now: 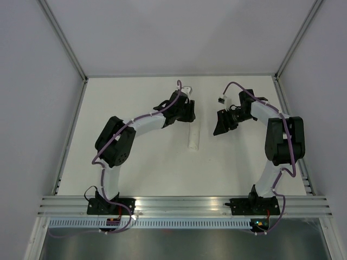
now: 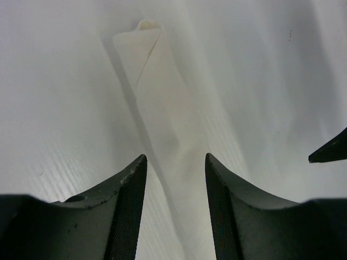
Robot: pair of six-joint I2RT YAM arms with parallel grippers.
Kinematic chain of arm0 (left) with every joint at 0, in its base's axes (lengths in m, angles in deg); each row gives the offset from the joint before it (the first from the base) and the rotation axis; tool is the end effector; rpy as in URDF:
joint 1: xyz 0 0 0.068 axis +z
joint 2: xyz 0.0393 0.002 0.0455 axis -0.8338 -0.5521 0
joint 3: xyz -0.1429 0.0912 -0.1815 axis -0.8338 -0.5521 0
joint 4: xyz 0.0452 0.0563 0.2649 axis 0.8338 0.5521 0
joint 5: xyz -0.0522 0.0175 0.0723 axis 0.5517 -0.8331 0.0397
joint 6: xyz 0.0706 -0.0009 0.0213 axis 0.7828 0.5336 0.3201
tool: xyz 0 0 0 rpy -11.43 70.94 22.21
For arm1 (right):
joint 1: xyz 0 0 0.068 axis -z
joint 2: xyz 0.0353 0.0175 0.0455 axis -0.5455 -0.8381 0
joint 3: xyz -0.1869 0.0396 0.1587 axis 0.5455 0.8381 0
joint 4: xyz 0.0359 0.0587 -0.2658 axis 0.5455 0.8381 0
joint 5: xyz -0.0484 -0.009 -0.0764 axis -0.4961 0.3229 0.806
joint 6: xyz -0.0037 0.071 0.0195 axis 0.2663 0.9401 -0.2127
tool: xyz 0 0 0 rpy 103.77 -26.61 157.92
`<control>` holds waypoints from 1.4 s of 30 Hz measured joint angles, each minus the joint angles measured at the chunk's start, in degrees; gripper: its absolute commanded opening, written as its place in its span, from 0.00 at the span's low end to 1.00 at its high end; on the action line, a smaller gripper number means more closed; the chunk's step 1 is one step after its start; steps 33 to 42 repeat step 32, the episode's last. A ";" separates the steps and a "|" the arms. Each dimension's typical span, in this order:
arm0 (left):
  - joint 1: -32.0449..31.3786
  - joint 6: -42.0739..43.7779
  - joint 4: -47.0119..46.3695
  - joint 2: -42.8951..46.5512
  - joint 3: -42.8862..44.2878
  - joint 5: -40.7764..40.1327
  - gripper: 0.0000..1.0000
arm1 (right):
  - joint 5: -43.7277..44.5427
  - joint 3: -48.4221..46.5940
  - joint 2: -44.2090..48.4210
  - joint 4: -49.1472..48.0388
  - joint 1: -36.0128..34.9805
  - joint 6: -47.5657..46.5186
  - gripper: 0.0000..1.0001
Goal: Fold the napkin, place the utensils inside, and roll it up
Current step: Adjust the napkin at the center of the board, then reset both arms
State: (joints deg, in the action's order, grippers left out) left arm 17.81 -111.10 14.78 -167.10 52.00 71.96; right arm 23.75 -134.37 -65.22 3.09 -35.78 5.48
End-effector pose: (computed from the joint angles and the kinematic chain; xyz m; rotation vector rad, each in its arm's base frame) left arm 0.3799 -0.3050 0.1498 0.3269 2.2709 -0.5864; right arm 0.3598 0.0608 0.1307 -0.6929 2.5253 1.0224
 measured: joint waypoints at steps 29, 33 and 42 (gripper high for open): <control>6.86 -0.39 7.23 60.28 -36.04 -3.30 0.63 | 9.68 6.86 36.98 -5.86 14.69 5.57 0.86; 6.88 -0.37 7.37 60.26 -36.22 -3.06 0.63 | 10.10 7.10 36.87 -6.01 15.74 5.73 0.89; 6.88 -0.37 7.37 60.26 -36.22 -3.06 0.63 | 10.10 7.10 36.87 -6.01 15.74 5.73 0.89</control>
